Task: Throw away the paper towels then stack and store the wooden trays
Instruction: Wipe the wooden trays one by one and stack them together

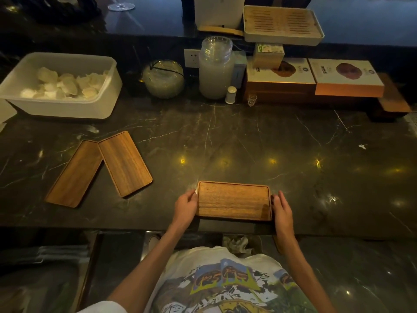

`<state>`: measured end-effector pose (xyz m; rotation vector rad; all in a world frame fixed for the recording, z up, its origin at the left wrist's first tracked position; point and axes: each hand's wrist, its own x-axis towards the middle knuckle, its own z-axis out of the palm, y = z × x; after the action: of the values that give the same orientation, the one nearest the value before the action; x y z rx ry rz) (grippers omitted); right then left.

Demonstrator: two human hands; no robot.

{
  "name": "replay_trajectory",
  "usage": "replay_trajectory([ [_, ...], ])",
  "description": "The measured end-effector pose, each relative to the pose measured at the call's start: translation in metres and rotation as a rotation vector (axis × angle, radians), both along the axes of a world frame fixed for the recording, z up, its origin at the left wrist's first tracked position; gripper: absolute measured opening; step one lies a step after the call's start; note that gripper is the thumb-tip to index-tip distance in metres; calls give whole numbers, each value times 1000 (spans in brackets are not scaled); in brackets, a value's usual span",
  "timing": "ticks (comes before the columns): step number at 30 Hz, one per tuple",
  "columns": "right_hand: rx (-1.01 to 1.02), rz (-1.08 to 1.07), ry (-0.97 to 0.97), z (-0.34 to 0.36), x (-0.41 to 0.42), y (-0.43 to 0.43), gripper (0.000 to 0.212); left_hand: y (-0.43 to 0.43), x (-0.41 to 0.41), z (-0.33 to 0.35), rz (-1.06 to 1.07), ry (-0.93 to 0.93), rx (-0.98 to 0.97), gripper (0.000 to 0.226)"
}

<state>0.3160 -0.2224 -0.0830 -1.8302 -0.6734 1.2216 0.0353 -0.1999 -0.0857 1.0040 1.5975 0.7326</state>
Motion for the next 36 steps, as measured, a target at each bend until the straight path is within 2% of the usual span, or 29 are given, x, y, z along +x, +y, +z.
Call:
replay_trajectory([
  [6,-5,72,72,-3,-6,0,53,-5,0,8,-6,-87,-18,27],
  [11,-9,121,12,3,-5,1,52,-8,-2,13,-35,-137,-27,24],
  [15,37,279,-309,17,-10,1,54,-8,-14,18,-111,-84,-25,29],
  [18,94,461,-523,28,-30,10,55,-7,-37,20,-122,105,-4,45],
  [22,113,736,-750,37,-87,35,57,-1,-84,26,-133,313,103,44],
  [26,134,933,-763,40,-165,63,57,8,-145,35,-35,417,133,41],
  [30,178,1020,-756,34,-238,91,57,21,-208,42,76,472,98,38],
  [36,54,1065,-681,18,-344,131,62,44,-279,41,162,419,-73,43],
])
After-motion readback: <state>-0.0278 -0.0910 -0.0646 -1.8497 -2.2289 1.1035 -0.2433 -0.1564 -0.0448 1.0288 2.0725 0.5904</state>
